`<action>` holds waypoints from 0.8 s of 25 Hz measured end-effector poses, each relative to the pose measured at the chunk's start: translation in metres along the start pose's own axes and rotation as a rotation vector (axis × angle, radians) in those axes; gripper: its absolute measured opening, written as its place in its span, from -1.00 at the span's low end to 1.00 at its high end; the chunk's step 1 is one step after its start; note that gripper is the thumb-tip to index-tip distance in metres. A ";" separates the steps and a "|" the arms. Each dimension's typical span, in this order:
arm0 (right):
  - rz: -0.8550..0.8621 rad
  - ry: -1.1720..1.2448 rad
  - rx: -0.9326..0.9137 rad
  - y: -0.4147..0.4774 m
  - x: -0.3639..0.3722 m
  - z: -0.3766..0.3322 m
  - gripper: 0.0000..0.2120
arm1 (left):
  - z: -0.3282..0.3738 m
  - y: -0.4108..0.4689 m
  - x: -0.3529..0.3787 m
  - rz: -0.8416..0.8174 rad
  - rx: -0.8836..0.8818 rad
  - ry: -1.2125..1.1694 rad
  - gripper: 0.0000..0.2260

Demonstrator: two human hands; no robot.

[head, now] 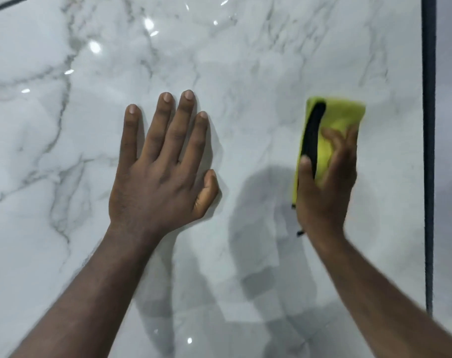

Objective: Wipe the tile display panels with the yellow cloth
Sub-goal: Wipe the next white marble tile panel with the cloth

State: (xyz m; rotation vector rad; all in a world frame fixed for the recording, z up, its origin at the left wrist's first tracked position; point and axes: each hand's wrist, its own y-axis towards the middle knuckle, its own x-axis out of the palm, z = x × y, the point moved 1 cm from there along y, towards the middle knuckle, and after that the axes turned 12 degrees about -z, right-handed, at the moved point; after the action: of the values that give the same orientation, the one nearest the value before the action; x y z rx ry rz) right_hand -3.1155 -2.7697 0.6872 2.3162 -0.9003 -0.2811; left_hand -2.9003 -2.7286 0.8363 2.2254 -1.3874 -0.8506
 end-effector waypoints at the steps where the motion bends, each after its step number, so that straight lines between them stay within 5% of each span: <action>1: -0.028 0.013 0.039 -0.033 0.007 0.001 -0.51 | 0.000 0.000 0.000 -0.004 0.002 0.002 -0.33; 4: -0.229 0.027 -0.098 -0.070 0.018 -0.021 -0.51 | -0.001 -0.001 -0.001 -0.018 0.007 0.006 -0.33; 7: -0.196 0.006 -0.233 -0.021 0.006 -0.019 -0.54 | 0.000 0.000 -0.001 -0.020 0.005 -0.003 -0.33; 12: -0.034 0.173 0.333 -0.085 0.016 0.011 -0.37 | -0.001 0.002 -0.001 -0.029 0.019 -0.040 -0.34; 17: -0.186 0.013 -0.182 -0.073 0.031 -0.045 -0.55 | -0.029 -0.035 -0.014 0.048 -0.003 -0.141 -0.46; 20: -0.010 0.104 0.204 -0.060 0.029 -0.045 -0.51 | -0.059 -0.085 -0.019 0.032 -0.087 -0.186 -0.45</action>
State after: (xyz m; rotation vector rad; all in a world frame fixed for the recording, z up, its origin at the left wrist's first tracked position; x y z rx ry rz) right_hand -3.0438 -2.7340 0.6855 2.4968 -0.9024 -0.0747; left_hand -2.8105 -2.6741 0.8345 2.0981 -1.4340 -1.1093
